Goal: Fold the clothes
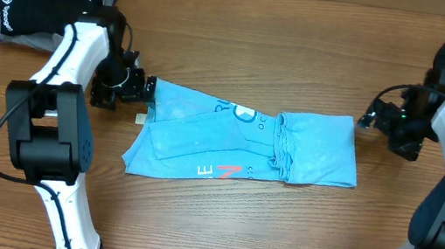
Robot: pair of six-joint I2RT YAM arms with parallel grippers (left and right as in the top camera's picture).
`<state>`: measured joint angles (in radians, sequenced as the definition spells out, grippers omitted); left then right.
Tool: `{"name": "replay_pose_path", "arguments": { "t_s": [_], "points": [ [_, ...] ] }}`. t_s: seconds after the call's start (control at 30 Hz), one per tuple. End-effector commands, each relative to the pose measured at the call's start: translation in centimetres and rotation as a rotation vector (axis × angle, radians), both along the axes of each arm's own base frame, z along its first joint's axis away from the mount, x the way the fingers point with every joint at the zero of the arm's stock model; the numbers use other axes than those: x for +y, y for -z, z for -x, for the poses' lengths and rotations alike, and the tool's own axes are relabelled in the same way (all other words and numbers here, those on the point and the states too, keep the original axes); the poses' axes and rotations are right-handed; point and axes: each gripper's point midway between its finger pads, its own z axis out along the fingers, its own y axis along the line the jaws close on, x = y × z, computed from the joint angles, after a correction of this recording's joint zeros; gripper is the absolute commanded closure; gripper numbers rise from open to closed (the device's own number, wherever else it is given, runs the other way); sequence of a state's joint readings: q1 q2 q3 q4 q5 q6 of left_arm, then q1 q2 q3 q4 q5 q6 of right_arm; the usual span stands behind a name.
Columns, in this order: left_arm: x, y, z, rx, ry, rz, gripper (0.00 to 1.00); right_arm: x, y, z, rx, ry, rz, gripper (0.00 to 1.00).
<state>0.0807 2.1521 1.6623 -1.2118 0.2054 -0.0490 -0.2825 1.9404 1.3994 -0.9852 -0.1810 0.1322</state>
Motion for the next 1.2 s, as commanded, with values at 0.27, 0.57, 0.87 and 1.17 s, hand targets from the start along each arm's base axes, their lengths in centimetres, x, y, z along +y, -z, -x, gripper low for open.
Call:
{"name": "replay_pose_path", "arguments": {
  "t_s": [0.27, 0.57, 0.87, 1.17],
  "points": [
    [-0.1, -0.3, 1.1, -0.044, -0.005, 0.246, 0.0, -4.0, -0.3, 0.9, 0.002, 0.119, 0.039, 0.0],
    [-2.4, 1.7, 1.8, -0.095, 0.033, 0.378, 0.0, -3.7, -0.3, 0.8, -0.006, 0.116, 0.02, 0.0],
    [-4.8, 3.2, 4.6, -0.013, 0.056, 0.417, 0.0, -3.7, -0.3, 0.7, -0.007, 0.116, 0.019, 0.0],
    [-7.2, 3.5, 4.4, -0.017, 0.11, 0.406, 0.09, -3.4, -0.4, 0.6, -0.013, 0.114, -0.002, 0.0]
  ]
}}
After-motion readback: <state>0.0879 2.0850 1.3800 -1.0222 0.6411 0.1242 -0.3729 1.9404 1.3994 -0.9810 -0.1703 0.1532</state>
